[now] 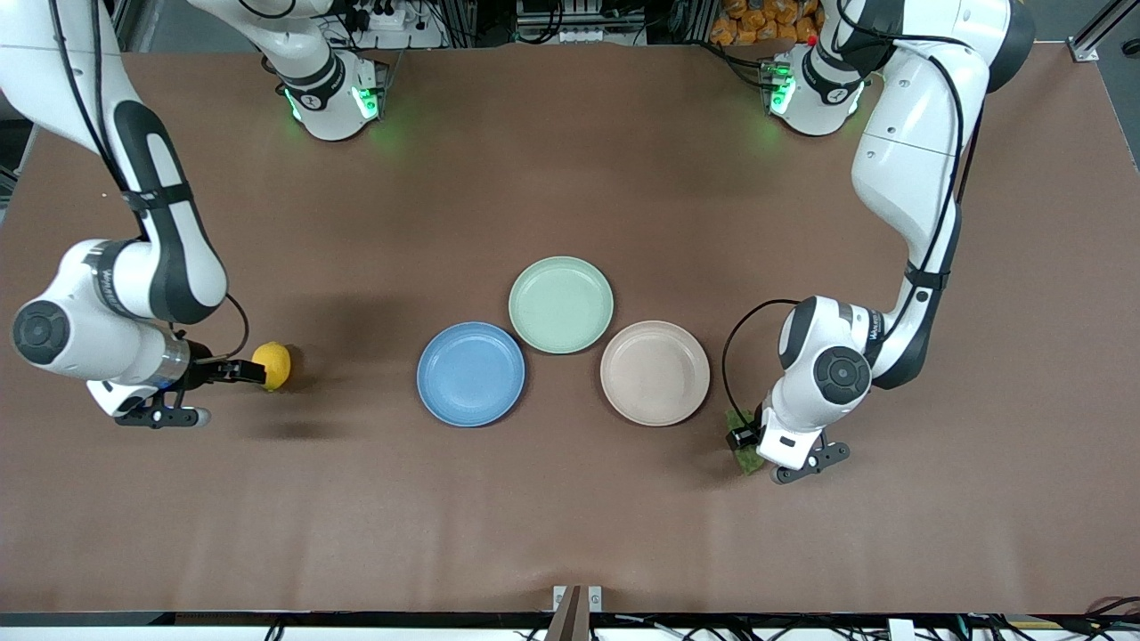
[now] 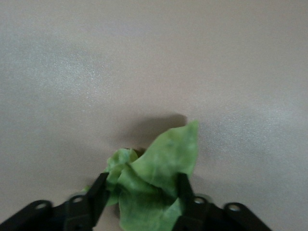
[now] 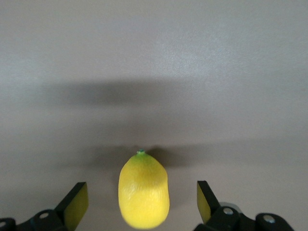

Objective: Place lemon and lettuce in plates
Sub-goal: 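Grasp the lemon with the right gripper while the left gripper grasps the lettuce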

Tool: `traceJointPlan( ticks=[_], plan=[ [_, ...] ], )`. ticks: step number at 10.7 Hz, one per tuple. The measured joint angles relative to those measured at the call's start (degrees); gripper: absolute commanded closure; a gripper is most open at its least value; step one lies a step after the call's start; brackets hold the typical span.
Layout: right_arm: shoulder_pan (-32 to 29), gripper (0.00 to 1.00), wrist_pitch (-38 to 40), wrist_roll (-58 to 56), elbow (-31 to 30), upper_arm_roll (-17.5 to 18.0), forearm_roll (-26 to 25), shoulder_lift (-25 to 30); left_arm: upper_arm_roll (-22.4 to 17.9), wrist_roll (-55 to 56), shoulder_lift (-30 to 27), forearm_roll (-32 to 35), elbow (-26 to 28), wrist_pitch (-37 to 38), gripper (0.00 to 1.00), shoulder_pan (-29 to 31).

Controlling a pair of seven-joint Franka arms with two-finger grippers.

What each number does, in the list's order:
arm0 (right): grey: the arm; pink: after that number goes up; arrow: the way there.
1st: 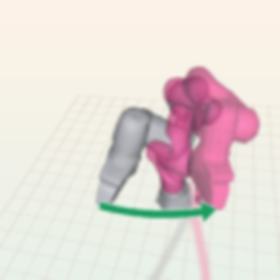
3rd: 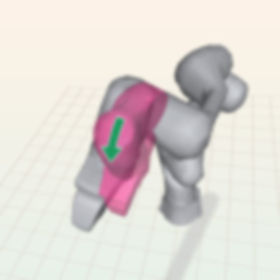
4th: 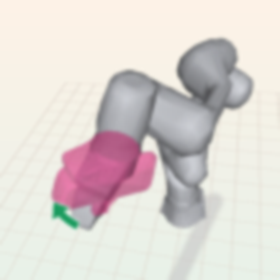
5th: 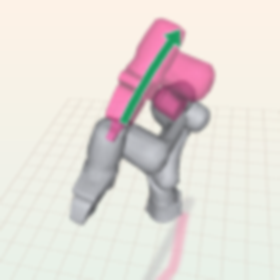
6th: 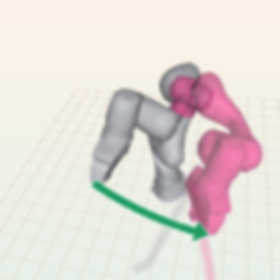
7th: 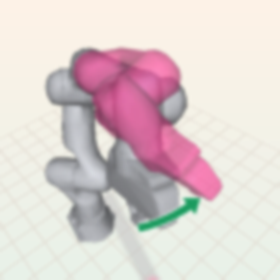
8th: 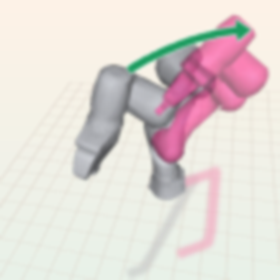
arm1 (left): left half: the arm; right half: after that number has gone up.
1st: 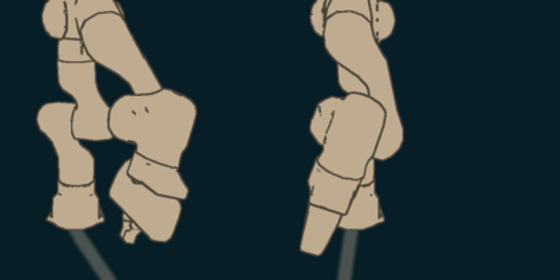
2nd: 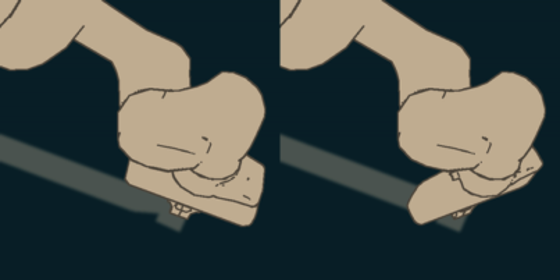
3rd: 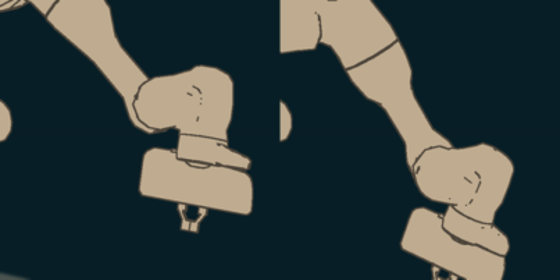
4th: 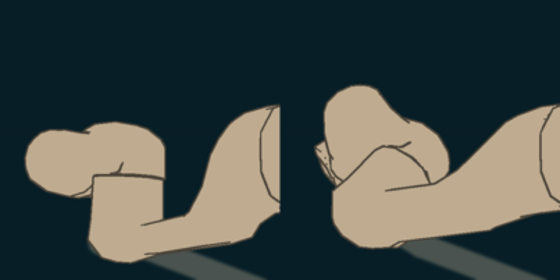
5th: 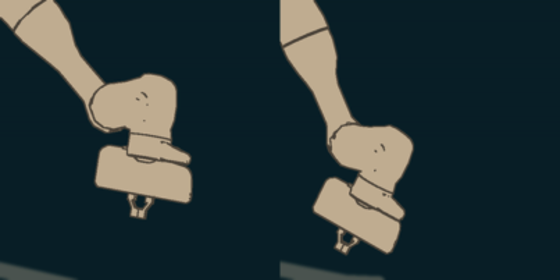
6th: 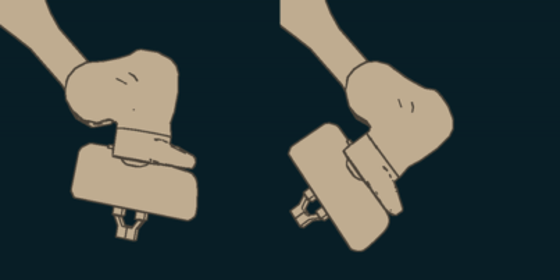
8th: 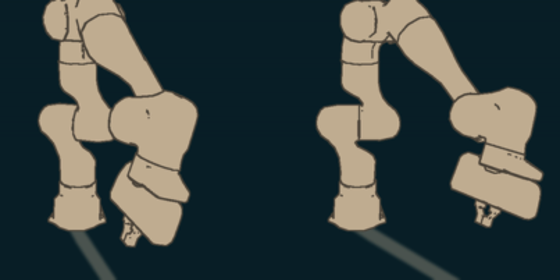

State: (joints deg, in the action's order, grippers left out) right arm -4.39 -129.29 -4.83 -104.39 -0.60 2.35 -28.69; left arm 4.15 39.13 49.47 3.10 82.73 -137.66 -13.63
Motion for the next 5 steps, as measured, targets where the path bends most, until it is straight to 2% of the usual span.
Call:
traceJointPlan(
  ticks=[1,5],
  plan=[
    [0.0,0.0,-1.8,0.0,-1.54,0.0,0.0,-0.25,-0.01,0.28,-0.01,0.0,-0.03,0.0,1.0,-0.02],
    [0.03,0.0,-8.95,-0.02,-7.0,0.19,0.0,-0.3,-0.2,0.29,-0.1,0.06,-0.28,0.03,1.0,-0.08]
  ],
)
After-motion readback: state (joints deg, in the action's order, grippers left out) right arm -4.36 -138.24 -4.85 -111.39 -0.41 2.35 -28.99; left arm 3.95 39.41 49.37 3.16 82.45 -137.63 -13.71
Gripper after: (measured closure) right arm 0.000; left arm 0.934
